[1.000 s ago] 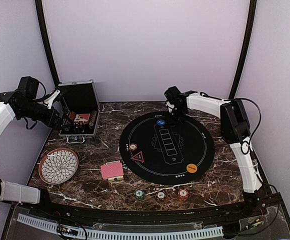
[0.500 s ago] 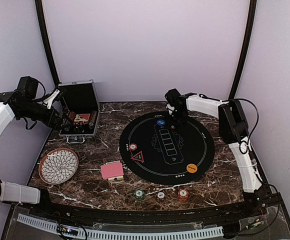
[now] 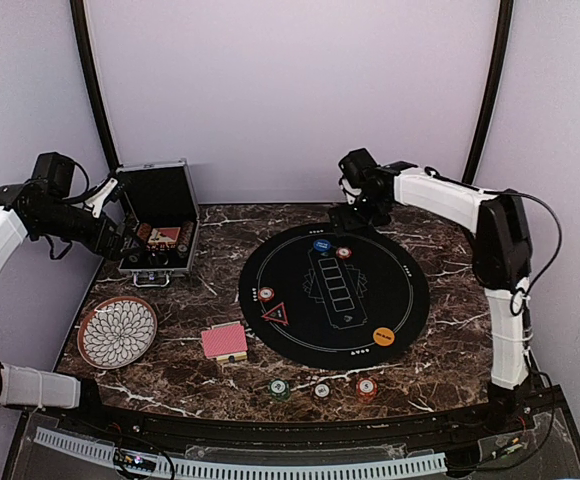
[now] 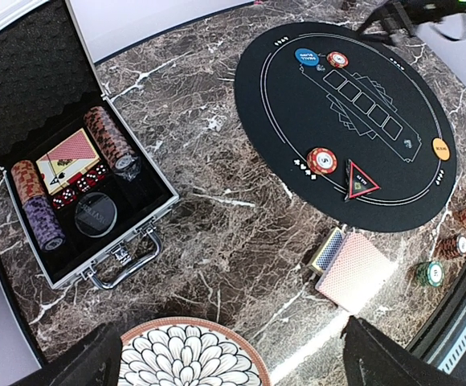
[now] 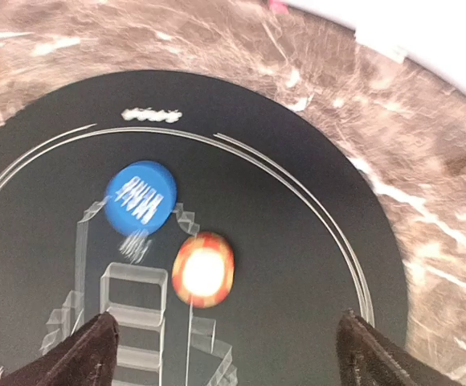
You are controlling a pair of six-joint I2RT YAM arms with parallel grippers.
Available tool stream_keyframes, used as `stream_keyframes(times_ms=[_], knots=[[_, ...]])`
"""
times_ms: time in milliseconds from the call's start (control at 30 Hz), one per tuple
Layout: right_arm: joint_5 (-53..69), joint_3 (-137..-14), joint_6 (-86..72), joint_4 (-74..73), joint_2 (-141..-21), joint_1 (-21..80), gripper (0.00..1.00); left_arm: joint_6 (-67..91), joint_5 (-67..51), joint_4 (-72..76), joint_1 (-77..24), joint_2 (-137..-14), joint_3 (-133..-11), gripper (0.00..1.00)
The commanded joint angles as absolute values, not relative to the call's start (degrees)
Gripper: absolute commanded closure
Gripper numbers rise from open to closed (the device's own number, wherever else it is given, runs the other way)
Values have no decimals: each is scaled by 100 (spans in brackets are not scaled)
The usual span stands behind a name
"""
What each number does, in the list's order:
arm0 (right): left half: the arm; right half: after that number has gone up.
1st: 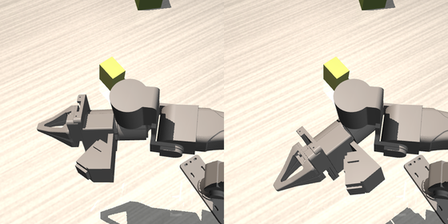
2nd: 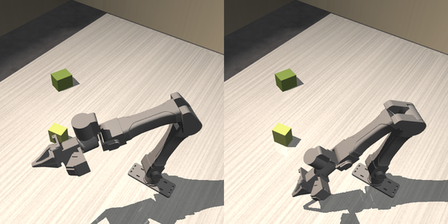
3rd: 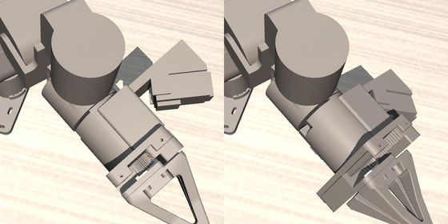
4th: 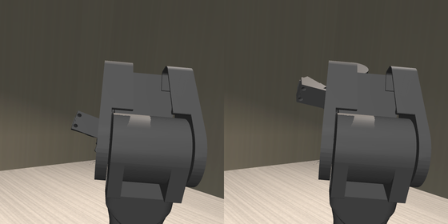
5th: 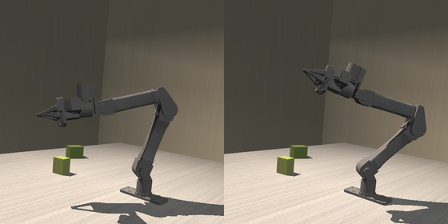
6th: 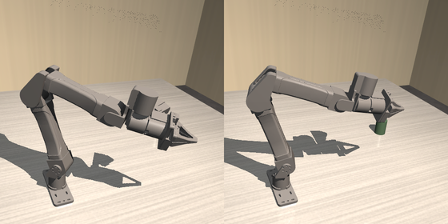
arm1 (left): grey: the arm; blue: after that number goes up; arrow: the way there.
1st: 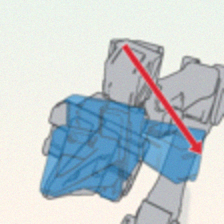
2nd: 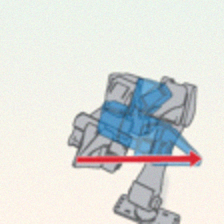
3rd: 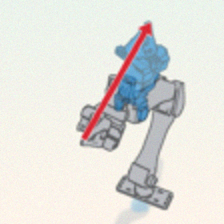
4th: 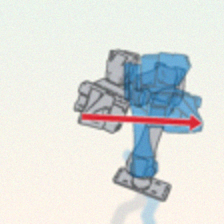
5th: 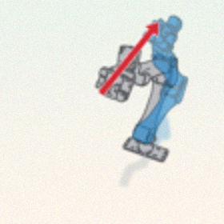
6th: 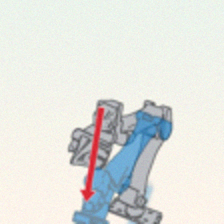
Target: Distribute texas hold em gaming equipment
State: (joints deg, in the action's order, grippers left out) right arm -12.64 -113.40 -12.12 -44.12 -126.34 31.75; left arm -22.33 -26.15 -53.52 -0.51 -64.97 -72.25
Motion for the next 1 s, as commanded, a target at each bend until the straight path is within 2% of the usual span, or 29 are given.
stream_keyframes(times_ms=[0, 167, 400, 700, 967], knots=[[-1465, -10129, -1280, -4238, -11048, 3771, 2, -2342, -2645, -5429, -18, -6288, -7258, 1], [-1170, -8126, -1684, -4318, -9596, 4593, 1, -2405, -2741, -5432, -18, -6285, -7168, 1], [-1187, -6324, -2898, -4967, -8383, 5940, 1, -2362, -2749, -5470, -18, -6434, -7278, 1], [-663, -5624, -3486, -4687, -8227, 6776, 2, -2321, -2712, -5450, -18, -6491, -7303, 1], [-198, -5214, -3450, -4157, -8379, 6988, 12, -2356, -2708, -5441, -18, -6493, -7263, 1]])
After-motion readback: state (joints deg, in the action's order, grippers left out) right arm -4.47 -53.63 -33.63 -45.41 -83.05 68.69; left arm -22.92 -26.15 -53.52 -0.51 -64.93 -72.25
